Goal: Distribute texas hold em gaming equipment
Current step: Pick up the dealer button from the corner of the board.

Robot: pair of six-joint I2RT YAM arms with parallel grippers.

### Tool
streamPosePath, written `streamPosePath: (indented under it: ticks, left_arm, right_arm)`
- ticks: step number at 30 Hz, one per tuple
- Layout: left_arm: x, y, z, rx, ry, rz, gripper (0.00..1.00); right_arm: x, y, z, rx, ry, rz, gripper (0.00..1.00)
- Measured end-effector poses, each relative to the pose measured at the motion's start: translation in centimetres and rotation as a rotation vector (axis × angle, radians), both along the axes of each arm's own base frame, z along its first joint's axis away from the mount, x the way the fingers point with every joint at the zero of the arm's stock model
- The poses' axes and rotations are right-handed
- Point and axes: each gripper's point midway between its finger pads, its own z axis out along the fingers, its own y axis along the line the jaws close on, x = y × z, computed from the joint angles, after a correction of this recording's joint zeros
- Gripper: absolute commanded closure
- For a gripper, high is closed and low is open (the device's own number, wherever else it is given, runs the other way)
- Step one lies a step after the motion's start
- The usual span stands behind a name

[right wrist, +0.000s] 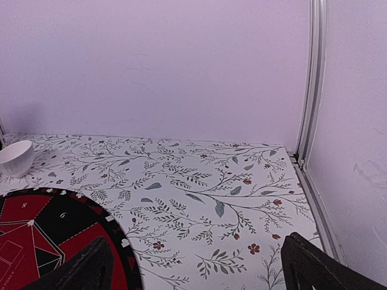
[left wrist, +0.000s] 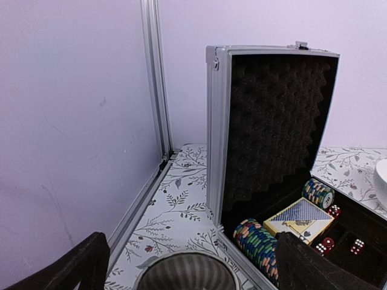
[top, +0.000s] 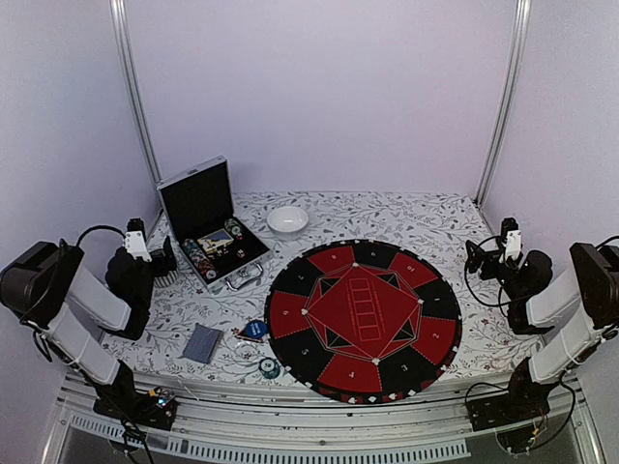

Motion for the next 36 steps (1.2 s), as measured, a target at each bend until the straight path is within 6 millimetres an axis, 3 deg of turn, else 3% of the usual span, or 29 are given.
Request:
streamPosePath:
  ticks: [11, 16, 19, 23, 27, 30, 33, 36]
  left_arm:
    - [0.2, -0.1, 0.1, 0.0, -0.003, -0.012, 0.02]
    - [-0.2, 0.5, 0.8, -0.005, 0.006, 0.023, 0.02]
    - [-0.7, 1.6, 5.0, -0.033, -0.079, 0.087, 0.02]
    - [-2.6, 1.3, 12.7, -0.074, -0.263, 0.087, 0.02]
    - [-4.4, -0.3, 19.9, -0.13, -0.38, 0.012, 0.02]
    - [-4.8, -2.8, 24.7, -0.164, -0.39, -0.103, 0.02]
    - [-5.1, -6.9, 26.9, -0.174, -0.329, -0.273, 0.02]
    - [-5.6, -12.7, 25.7, -0.166, -0.179, -0.487, 0.03]
  right_arm:
    - [-0.1, -0.3, 0.6, 0.015, 0.0, -0.017, 0.01]
    - [-0.8, -0.3, 5.4, 0.035, -0.092, -0.024, 0.01]
    - [-1.9, 0.0, 9.5, 0.071, -0.181, -0.004, 0.01]
    - [-3.1, 1.2, 14.2, 0.151, -0.269, 0.081, 0.01]
    - [-3.9, 3.4, 17.2, 0.221, -0.286, 0.239, 0.01]
    - [-4.7, 5.6, 18.9, 0.262, -0.265, 0.395, 0.01]
    - [-5.3, 7.6, 20.0, 0.31, -0.224, 0.525, 0.01]
    - [-5.7, 10.9, 20.2, 0.355, -0.145, 0.648, 0.01]
